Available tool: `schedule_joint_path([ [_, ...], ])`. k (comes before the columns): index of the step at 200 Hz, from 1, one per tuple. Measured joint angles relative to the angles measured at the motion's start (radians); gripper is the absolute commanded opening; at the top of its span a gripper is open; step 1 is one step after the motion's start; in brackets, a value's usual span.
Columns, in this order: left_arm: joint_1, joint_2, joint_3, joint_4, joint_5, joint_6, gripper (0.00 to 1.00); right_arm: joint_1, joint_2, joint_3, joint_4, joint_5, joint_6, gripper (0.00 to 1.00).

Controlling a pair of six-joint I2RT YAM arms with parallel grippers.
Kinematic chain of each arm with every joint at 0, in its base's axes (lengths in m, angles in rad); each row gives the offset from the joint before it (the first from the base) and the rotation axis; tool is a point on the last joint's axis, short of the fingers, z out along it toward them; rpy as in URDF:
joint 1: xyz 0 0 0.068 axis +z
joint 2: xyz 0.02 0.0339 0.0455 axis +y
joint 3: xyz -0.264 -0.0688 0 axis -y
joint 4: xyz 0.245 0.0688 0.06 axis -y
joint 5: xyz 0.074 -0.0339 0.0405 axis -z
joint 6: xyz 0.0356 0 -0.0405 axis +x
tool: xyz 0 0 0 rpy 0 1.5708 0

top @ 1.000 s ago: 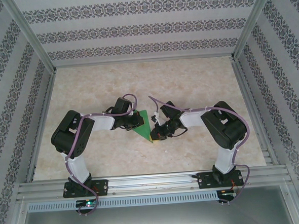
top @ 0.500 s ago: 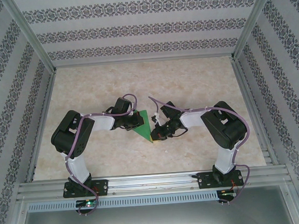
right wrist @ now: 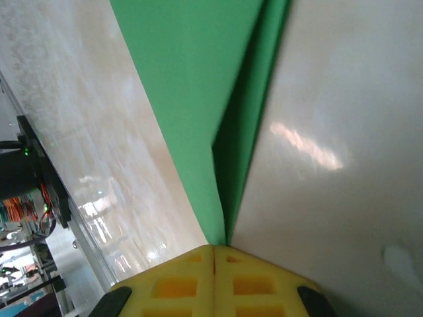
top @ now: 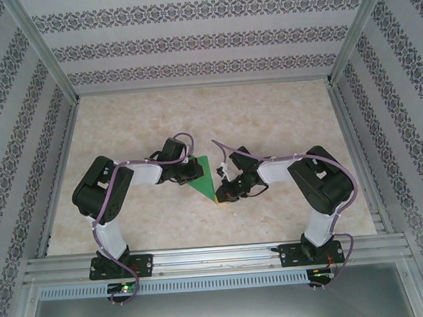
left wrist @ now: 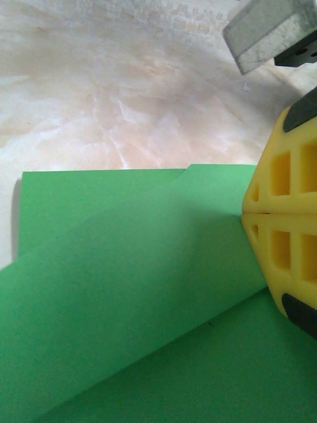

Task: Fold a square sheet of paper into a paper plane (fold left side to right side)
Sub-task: Fourth fold the wing at the center of the table.

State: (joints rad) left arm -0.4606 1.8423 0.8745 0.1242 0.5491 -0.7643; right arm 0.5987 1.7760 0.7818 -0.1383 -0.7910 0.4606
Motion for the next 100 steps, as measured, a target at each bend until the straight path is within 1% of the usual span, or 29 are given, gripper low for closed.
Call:
schedule_joint_path([
  [29, 0.000, 0.000, 0.000, 0.000, 0.000, 0.000, 0.00, 0.000, -0.056, -0.006, -0.076, 0.000, -0.008, 0.00],
  [57, 0.000, 0.000, 0.000, 0.000, 0.000, 0.000, 0.00, -0.008, -0.117, 0.000, -0.082, -0.012, -0.005, 0.00],
  [79, 0.001, 0.000, 0.000, 0.000, 0.000, 0.000, 0.00, -0.008, -0.113, 0.021, -0.055, -0.019, 0.015, 0.00],
  [100, 0.001, 0.000, 0.000, 0.000, 0.000, 0.000, 0.00, 0.000, -0.077, 0.064, -0.024, -0.014, 0.035, 0.00],
])
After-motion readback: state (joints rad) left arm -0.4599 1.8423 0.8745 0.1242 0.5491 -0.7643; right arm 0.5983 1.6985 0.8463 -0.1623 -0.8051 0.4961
